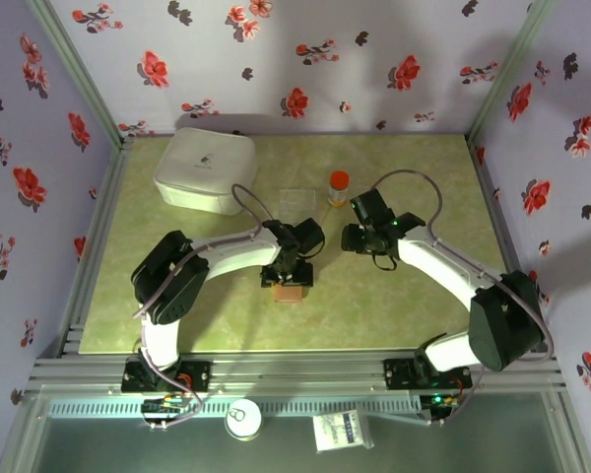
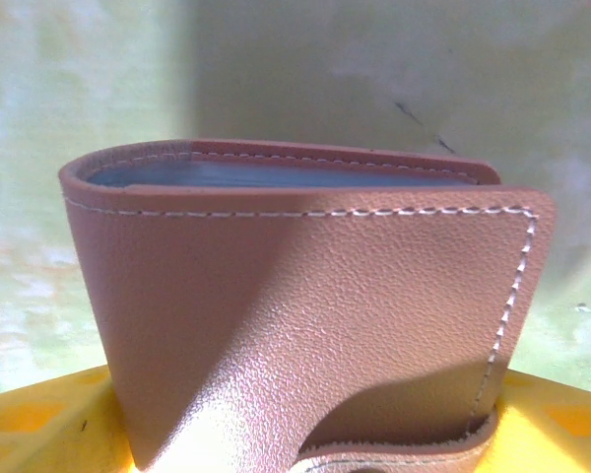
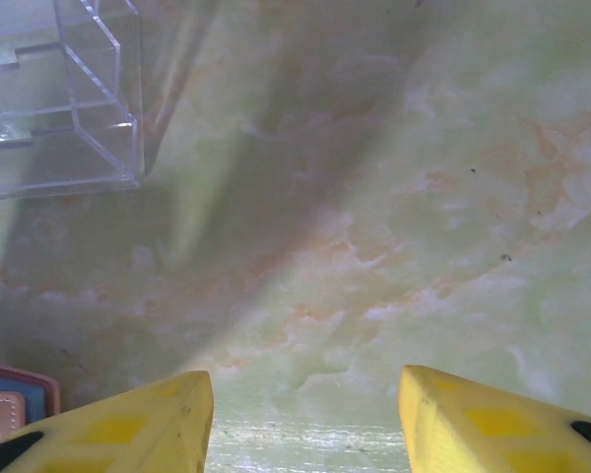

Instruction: Take the credit cards out of the card holder

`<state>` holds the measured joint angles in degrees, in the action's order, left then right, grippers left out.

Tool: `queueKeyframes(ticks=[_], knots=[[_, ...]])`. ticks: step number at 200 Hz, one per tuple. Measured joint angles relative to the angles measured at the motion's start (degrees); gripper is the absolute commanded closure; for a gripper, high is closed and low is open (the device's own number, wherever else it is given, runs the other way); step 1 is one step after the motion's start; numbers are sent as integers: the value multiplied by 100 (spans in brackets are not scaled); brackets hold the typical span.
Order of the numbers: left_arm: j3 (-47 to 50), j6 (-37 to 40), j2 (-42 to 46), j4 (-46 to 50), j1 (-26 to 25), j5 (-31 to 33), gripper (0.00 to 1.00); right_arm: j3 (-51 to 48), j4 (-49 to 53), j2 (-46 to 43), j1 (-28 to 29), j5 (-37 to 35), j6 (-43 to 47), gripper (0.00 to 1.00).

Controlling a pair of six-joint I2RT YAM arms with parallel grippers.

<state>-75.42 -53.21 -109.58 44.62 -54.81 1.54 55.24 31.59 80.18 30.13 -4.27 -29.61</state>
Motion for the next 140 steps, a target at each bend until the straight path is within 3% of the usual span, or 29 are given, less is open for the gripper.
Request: queueKeyframes(ticks=[84,140], knots=[[28,-387,-50,-144,-87,44,11,-153,20,-234,-52,127,66,47],[584,-479,890,-577,-87,280,11,-153,33,-245,-20,221,-7,48]])
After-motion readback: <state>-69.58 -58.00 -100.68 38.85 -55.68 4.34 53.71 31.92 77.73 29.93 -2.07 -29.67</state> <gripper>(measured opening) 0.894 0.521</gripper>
